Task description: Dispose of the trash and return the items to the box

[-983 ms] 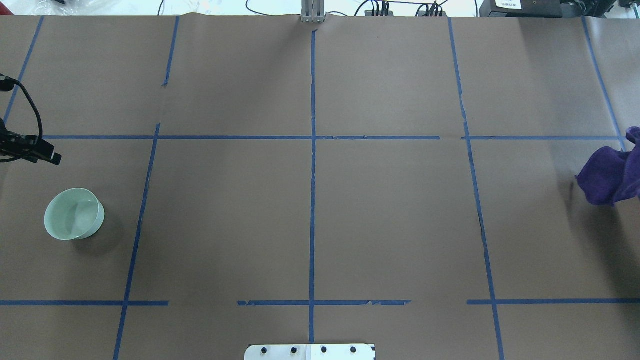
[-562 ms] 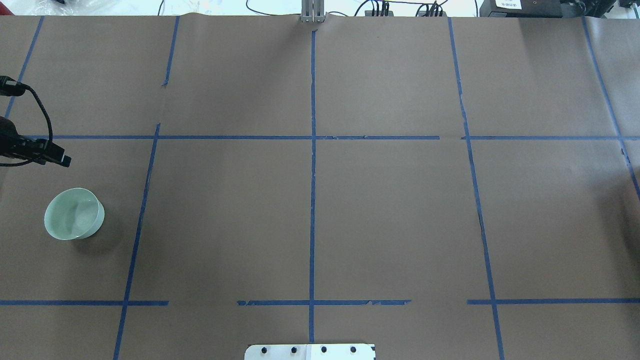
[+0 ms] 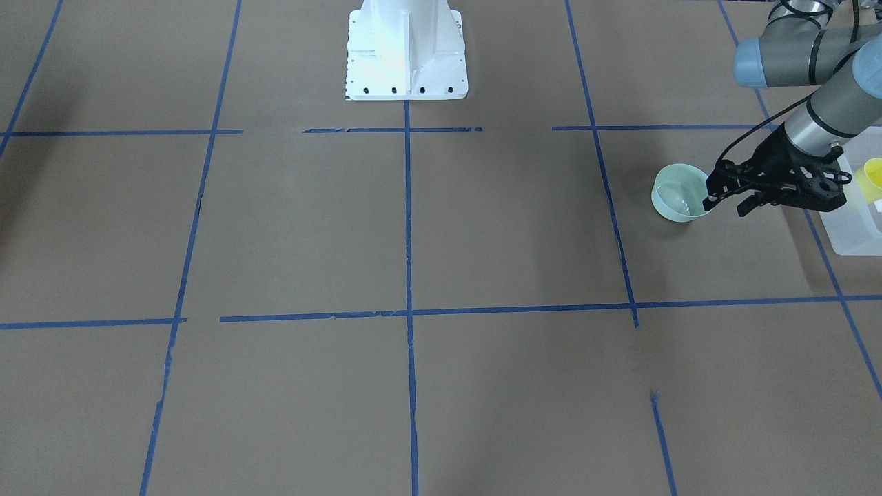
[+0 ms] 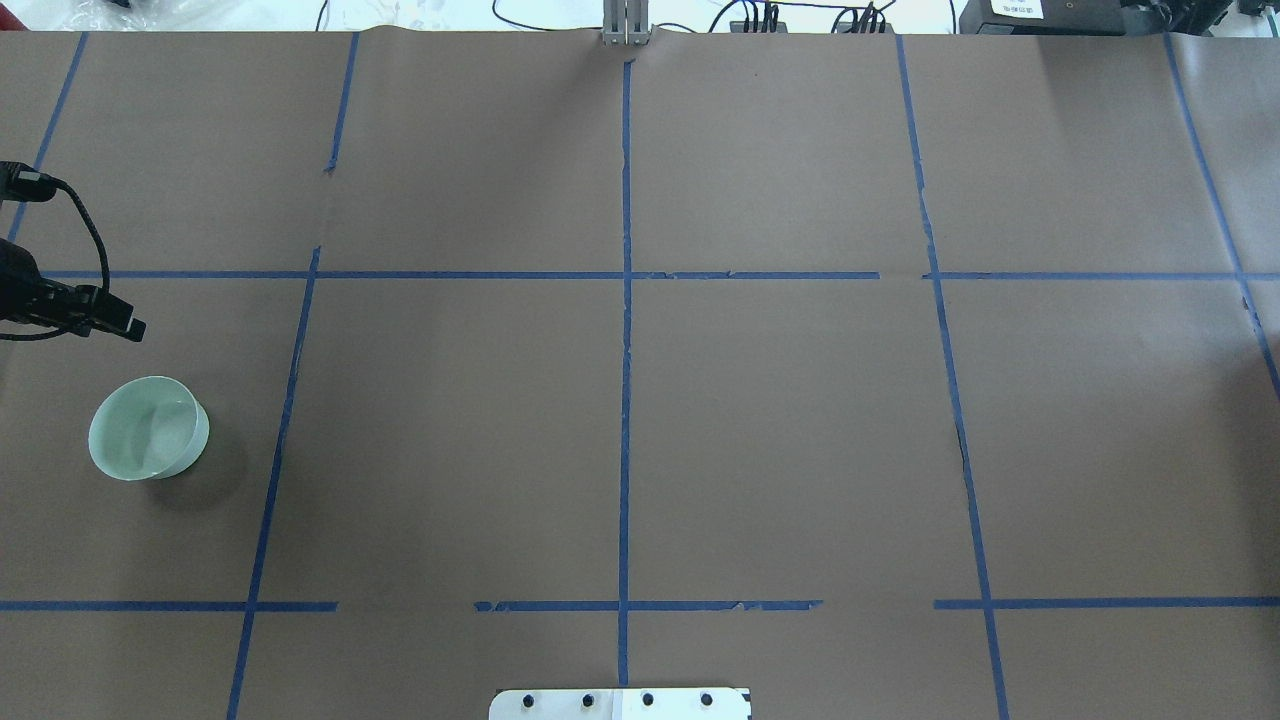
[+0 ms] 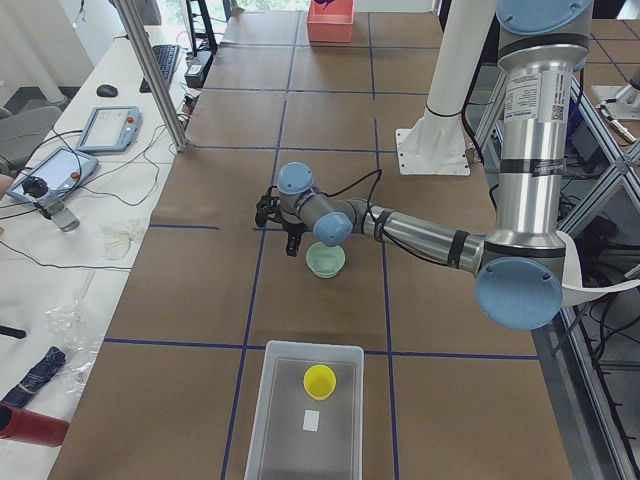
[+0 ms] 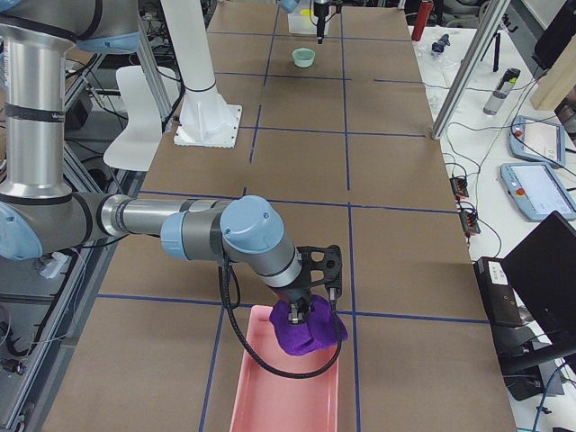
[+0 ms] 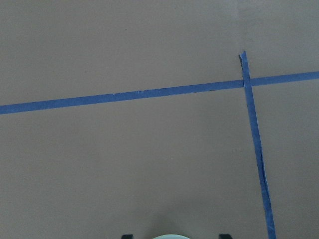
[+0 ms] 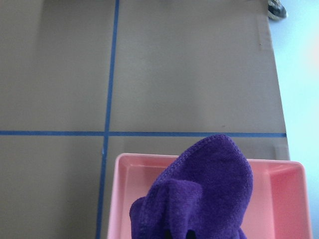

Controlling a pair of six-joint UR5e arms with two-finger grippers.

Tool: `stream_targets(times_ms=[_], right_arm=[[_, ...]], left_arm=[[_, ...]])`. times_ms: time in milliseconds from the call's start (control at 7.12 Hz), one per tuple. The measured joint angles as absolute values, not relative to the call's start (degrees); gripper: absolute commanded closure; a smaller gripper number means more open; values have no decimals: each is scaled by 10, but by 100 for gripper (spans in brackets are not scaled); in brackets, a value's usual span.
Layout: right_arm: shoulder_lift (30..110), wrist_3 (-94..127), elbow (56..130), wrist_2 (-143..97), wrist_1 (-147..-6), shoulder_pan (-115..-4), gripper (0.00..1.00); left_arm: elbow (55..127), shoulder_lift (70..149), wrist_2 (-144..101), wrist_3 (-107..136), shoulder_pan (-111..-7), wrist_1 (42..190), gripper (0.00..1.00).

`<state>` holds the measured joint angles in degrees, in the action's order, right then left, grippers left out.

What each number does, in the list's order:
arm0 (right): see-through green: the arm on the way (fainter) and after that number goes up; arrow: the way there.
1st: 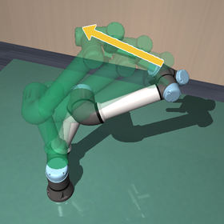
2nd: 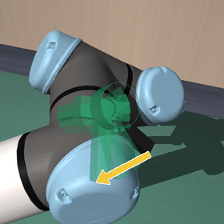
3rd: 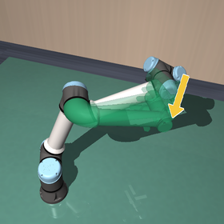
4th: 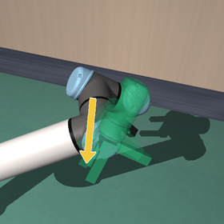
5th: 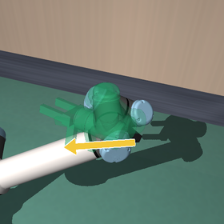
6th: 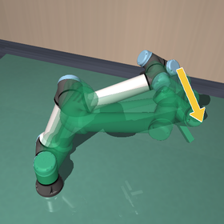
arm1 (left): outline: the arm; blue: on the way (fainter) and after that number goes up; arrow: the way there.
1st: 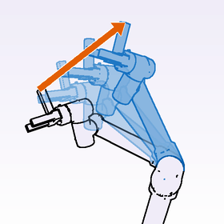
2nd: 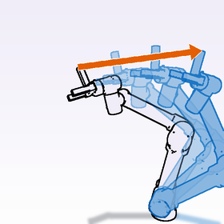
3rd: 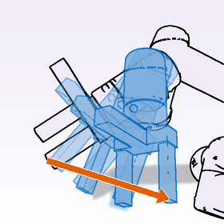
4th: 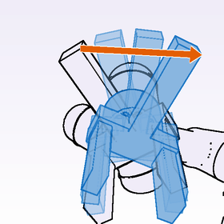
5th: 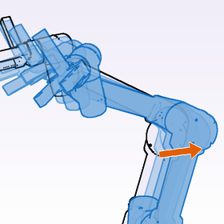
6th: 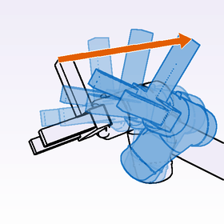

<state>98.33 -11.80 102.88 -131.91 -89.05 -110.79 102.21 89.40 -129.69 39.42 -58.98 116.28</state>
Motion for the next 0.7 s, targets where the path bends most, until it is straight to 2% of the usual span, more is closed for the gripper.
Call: stream_targets(times_ms=[281,562,702], right_arm=[[982,-157,986,-1287,-896,-1104,100],[983,-161,934,-1306,-881,-1068,100],[983,-159,905,-1315,-850,-1050,18]], left_arm=[[1017,879,-1275,390,-578,1162,20],[1015,863,-1261,394,-543,1160,19],[1013,857,-1260,395,-522,1158,19]])
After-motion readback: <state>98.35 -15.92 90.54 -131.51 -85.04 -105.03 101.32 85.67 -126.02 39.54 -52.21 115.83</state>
